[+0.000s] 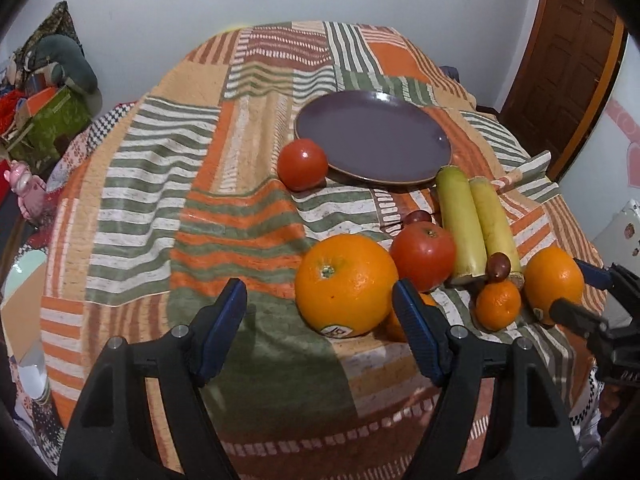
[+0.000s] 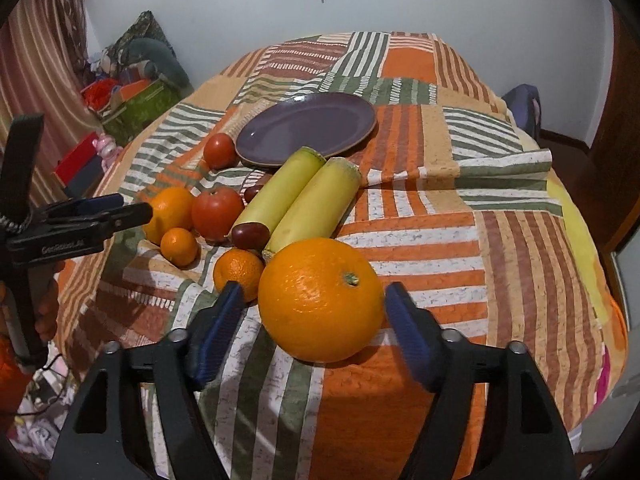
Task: Organize fruits
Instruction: 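Grasp the stickered orange with the left tool while the right tool grasps the other large orange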
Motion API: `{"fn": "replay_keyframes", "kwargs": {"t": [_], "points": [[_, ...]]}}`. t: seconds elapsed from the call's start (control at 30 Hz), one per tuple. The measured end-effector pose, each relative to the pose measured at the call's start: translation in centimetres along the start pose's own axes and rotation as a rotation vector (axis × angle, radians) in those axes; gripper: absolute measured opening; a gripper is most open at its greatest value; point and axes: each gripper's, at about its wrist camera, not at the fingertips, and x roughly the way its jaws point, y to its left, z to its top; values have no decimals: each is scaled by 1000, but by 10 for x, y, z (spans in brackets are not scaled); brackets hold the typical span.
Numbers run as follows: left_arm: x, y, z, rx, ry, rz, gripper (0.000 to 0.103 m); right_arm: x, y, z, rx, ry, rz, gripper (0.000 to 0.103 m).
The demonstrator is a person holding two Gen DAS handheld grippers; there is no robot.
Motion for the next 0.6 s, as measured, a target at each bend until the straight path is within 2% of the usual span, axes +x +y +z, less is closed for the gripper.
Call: {"fn": "replay_keyframes", "kwargs": {"t": [0.47, 0.6], "points": [[30, -3, 9, -32, 57, -55, 76, 23, -9, -4, 34, 70, 34, 76], [34, -1, 11, -48, 70, -77, 76, 23, -9, -4, 29, 74, 40, 68]]}}
